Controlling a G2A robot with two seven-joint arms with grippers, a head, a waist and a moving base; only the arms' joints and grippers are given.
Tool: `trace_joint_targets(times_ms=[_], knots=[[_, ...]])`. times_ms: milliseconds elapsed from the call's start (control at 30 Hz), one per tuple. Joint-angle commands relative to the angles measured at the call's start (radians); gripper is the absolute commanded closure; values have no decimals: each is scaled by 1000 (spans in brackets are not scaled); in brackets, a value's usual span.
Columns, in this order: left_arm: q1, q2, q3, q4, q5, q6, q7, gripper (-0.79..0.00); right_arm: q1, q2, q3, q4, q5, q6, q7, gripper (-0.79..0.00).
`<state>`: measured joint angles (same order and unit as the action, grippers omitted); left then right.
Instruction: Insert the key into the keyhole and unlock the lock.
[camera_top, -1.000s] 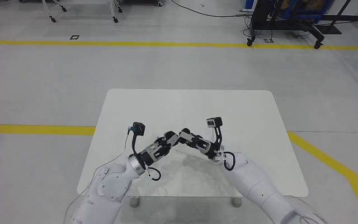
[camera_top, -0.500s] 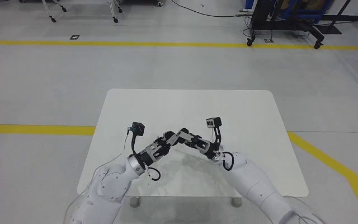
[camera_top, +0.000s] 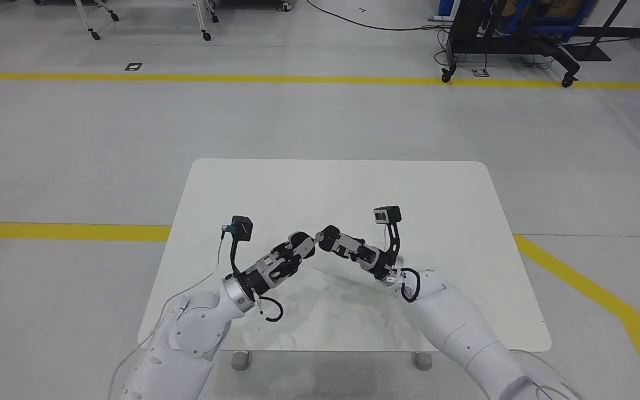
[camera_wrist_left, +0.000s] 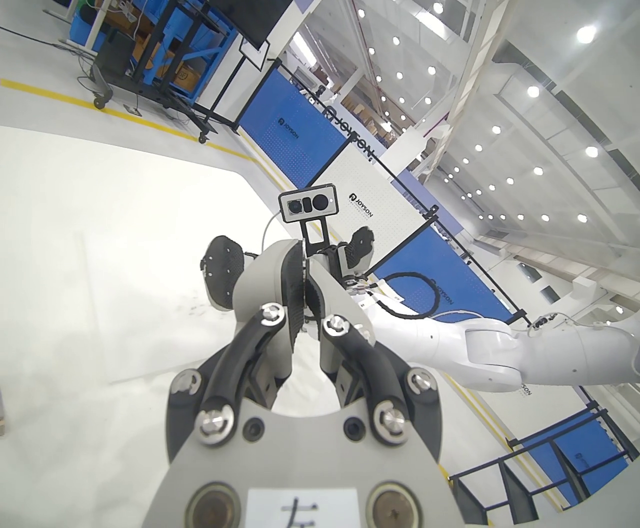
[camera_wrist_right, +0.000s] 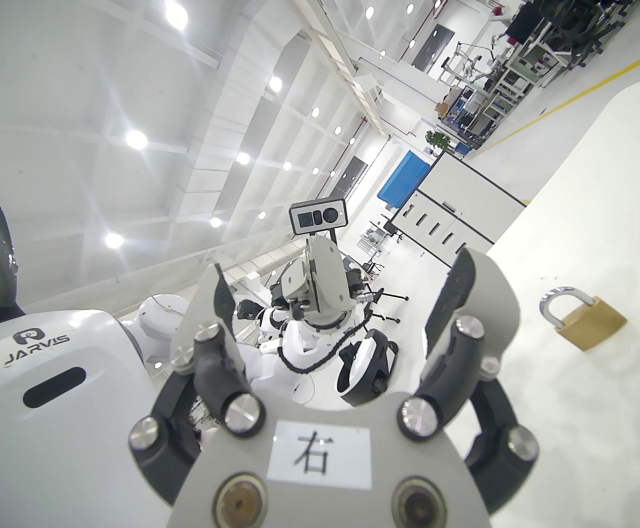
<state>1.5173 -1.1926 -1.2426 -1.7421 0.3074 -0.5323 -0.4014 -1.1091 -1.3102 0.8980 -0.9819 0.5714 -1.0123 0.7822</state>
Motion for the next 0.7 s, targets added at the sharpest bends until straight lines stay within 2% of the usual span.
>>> trace_joint_targets(times_ms=[0,167,267,467,533,600,667], knots=[[0,0,0,0,0,0,0,0,0,0,0,0,0,0,0,-785],[8,1,2,-9,-6,17,13,0,0,1,1,-5,-16,19,-4,-785],[16,2,-1,-3,-77,5,-7,0,37,19,34,3,-176,18,23,-785],[0,17,-16,5,-110,-23,-160,0,51,74,107,-96,-462,9,35,-785],[-4,21,-19,5,-87,-22,-194,0,38,94,113,-150,-496,19,44,-720],[-7,25,-19,0,-29,-22,-212,0,22,115,111,-194,-499,24,50,-585],[-6,26,-9,-4,-4,-31,-215,0,14,134,105,-213,-491,44,70,-508]])
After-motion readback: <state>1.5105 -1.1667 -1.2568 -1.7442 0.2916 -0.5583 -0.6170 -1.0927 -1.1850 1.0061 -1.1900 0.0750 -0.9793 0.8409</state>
